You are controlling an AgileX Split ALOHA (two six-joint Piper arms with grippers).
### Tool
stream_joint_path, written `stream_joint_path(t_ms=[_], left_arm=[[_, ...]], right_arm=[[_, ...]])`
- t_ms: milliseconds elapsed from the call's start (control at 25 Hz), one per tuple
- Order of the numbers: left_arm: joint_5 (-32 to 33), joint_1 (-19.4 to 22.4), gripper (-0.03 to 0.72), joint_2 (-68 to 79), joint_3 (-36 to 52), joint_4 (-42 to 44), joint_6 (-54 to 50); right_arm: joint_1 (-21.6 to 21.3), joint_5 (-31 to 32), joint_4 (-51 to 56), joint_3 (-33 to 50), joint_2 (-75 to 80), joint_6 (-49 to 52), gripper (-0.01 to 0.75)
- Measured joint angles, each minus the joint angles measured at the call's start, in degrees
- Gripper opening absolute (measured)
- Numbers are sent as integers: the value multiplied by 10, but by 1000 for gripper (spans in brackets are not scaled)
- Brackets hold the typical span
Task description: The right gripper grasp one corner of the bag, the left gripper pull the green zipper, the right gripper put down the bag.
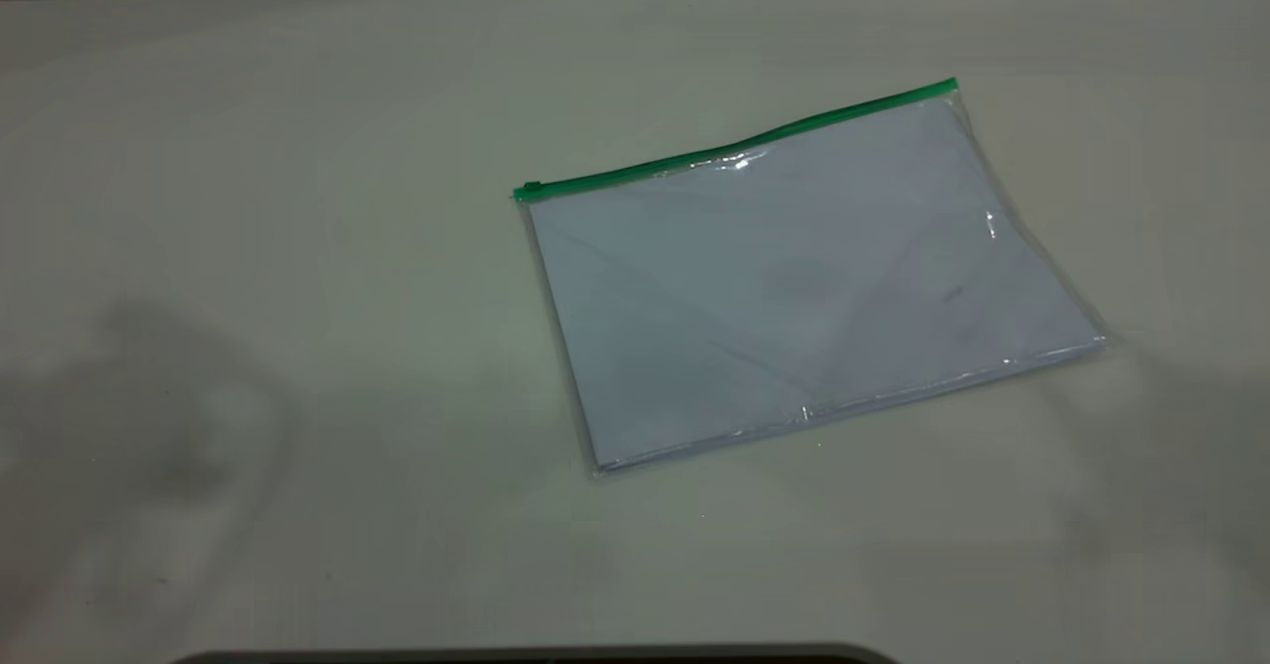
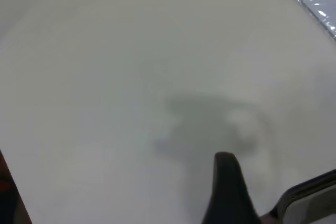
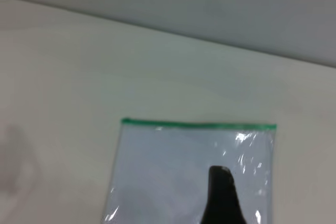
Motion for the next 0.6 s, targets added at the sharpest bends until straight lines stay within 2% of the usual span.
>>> stream_joint_path(t_ms=[200,400,600], left_arm=[[6,0,575,-37,1,-6,-71],[6,0,575,-68,35,-9,-100],[6,0,575,-146,130,-11,-116]], right_arm=[[0,63,-6,40,-96,21,585],[0,75,-7,169,-205,25,584],[0,82,-9,281,-332,25,584]])
